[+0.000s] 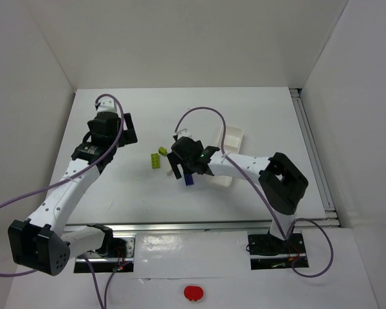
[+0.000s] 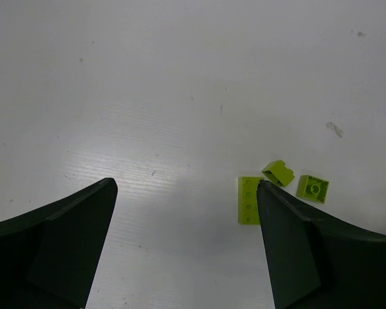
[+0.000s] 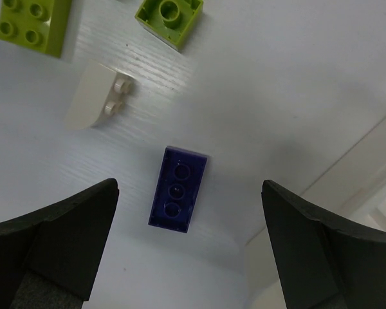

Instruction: Sort the legos into containers by color

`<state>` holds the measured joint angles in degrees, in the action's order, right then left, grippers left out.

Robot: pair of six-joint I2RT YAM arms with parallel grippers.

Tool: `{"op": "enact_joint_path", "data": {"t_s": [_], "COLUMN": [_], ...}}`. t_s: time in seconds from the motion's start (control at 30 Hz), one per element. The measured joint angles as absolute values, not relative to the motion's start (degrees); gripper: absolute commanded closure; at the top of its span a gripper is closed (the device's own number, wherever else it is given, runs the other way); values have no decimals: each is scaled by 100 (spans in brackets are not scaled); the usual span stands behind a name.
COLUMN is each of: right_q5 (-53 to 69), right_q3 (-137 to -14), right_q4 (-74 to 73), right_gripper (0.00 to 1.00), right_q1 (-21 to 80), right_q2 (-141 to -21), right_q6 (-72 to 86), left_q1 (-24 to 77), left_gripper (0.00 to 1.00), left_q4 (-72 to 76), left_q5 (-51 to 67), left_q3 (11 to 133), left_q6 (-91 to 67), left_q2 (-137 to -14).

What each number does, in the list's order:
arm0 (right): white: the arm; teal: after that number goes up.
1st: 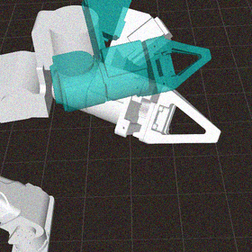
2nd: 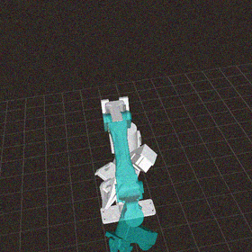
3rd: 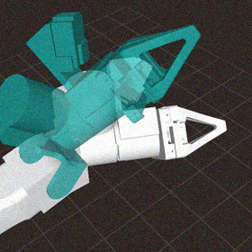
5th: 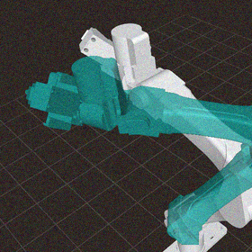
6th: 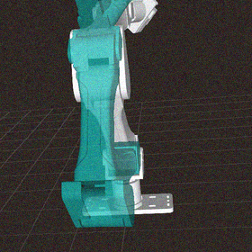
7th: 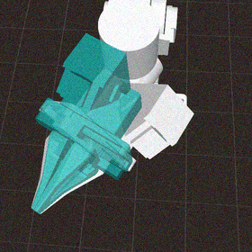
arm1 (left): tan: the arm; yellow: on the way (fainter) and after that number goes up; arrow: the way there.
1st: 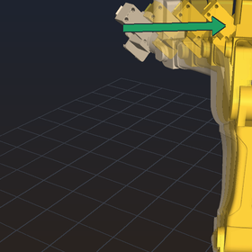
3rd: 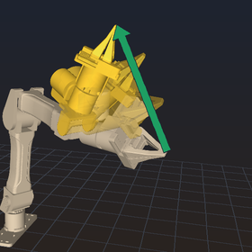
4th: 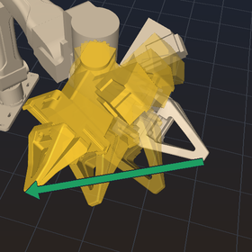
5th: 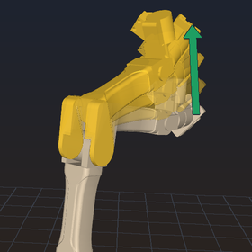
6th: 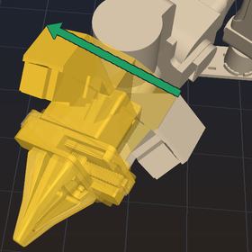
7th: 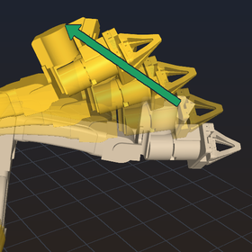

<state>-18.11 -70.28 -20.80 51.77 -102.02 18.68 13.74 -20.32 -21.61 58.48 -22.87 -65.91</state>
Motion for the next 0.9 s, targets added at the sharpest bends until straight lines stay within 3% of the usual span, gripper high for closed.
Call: {"op": "enact_joint_path", "data": {"t_s": [0.23, 0.43, 0.53, 0.67, 0.9], "right_q5": [-1712, -1590, -1551, -1527, -1503], "right_q3": [-7057, -7000, -6993, -6995, -7000], "right_q4": [-2071, -2047, -1997, -1927, -1892], "right_gripper": [6, 26, 33, 33, 52], "right_q1": [5225, 5315, 5328, 5341, 5365], "right_q2": [-10672, -10849, -10884, -10991, -11006], "right_q6": [1861, 1984, 2053, 2147, 2246], "left_q1": [1374, 1374, 1374, 1376, 1374], "left_gripper": [1, 1, 1, 1, 1], "left_q4": [-2477, -2606, -2659, -2749, -2749], "left_q5": [-2244, -2217, -2217, -2244, -2298], "left_q3": [6020, 6204, 6204, 6204, 6204], "left_q6": [-2523, -2587, -2585, -2585, -2561], "left_q2": [-6591, -6591, -6622, -6665, -6591]}}
